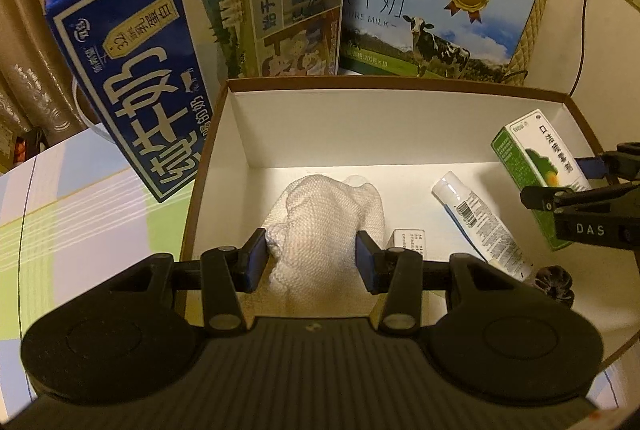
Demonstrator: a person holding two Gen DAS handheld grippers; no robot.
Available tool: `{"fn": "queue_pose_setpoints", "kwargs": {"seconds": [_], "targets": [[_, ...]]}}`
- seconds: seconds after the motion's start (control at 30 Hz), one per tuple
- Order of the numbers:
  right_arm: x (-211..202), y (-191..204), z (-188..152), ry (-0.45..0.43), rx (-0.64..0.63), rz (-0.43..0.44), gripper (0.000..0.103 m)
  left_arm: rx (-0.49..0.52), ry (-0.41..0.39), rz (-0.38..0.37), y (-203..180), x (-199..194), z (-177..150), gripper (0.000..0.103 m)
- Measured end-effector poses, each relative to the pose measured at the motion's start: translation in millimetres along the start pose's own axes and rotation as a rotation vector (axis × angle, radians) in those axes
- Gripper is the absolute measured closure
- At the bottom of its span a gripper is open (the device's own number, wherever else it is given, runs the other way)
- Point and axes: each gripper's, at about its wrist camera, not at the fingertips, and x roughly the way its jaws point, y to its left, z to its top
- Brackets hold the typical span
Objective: Organize objects
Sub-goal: 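Open both tools to release the cloth and spray box inside the box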
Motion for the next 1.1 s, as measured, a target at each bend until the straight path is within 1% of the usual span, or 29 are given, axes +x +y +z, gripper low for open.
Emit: {"fn": "queue_pose_setpoints", "kwargs": {"seconds": [0.1,0.3,0.53,0.63,0.7,0.73,0.77,0.87,1.0,1.07,1.1], "targets": [[1.5,-0.8,2.0,-0.019,0.006,-0.013,0.050,0.004,0.005,0.003,-0.7,4.2,0.8,0.062],[-6.7,-9.5,5.5,-0.051,0.058,0.010,0.051,0.013,0.008,0.012,-2.2,8.4,2.8,0.062],[-23.5,-22.2,3.3,-0.068,0.128,0.050,0.051,0.023,0.009,0.017,-3.9,10.6,5.1,0.062],[-31.2,-25.1,0.2,-0.077,0.150,0.060,0.050,0.034,-0.001,0.019,-5.0,10.1,6.7,0.060],[-37.0,-26.0,-2.7,-0.084,0.170,0.068,0.050,0.045,-0.035,0.018,-5.4,5.9,7.5,0.051],[-40.1,-26.5,-4.0,-0.087,0.183,0.077,0.050,0.048,-0.050,0.021,-5.7,3.1,7.8,0.040],[-43.8,-27.2,-5.9,-0.091,0.198,0.088,0.050,0.051,-0.067,0.026,-5.8,-0.3,8.1,0.034],[-56.6,-27.2,-12.7,-0.101,0.230,0.117,0.050,0.062,-0.094,0.021,-5.3,-9.0,8.9,0.033],[-76.6,-24.0,-23.5,-0.113,0.245,0.143,0.049,0.057,-0.100,0.015,-1.1,-22.2,4.4,0.029],[-87.6,-23.1,-30.5,-0.122,0.254,0.156,0.049,0.048,-0.099,0.010,1.1,-31.4,-0.4,0.024],[-93.1,-22.7,-34.5,-0.127,0.264,0.161,0.049,0.042,-0.099,0.004,2.1,-36.8,-3.2,0.024]]}}
